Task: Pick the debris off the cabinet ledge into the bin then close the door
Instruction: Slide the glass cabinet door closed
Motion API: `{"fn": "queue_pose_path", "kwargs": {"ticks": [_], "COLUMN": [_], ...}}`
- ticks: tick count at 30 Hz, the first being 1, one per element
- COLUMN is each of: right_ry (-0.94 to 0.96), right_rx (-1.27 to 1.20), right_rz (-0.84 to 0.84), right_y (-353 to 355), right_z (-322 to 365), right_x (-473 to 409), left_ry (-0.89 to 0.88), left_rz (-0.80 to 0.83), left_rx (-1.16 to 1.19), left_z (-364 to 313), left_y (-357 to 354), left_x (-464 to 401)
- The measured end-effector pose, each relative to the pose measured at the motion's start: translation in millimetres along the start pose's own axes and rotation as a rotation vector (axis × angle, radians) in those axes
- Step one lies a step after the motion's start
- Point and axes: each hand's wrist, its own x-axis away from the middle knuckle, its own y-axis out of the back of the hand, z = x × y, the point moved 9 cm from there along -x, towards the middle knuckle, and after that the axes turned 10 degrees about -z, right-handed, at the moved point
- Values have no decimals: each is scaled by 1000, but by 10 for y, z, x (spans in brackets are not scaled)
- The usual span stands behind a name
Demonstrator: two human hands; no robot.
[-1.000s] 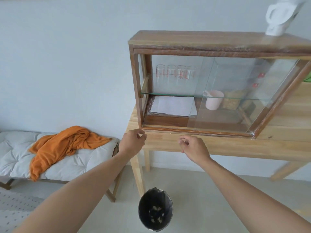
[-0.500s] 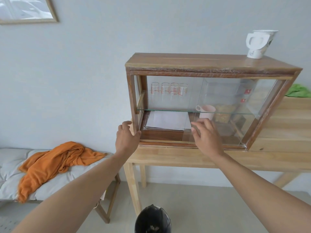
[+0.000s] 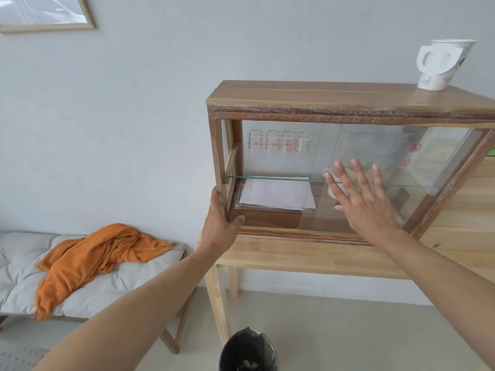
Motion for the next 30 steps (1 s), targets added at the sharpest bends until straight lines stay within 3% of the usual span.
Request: {"fn": "queue_pose_path", "kwargs": {"ticks": [14,30], "right_ry": [156,194], "right_rx": [5,-13], "right_rz": [-46,-58], "right_y": [-25,-29], "right_z": [806,1644], "right_x": [-603,-1157], "left_ry": [-35,-71], "left_rz": [-52,-4], "left_rx": [12,-28], "left_z": [19,-74], "left_y": [-13,47], "left_x": [25,78]}}
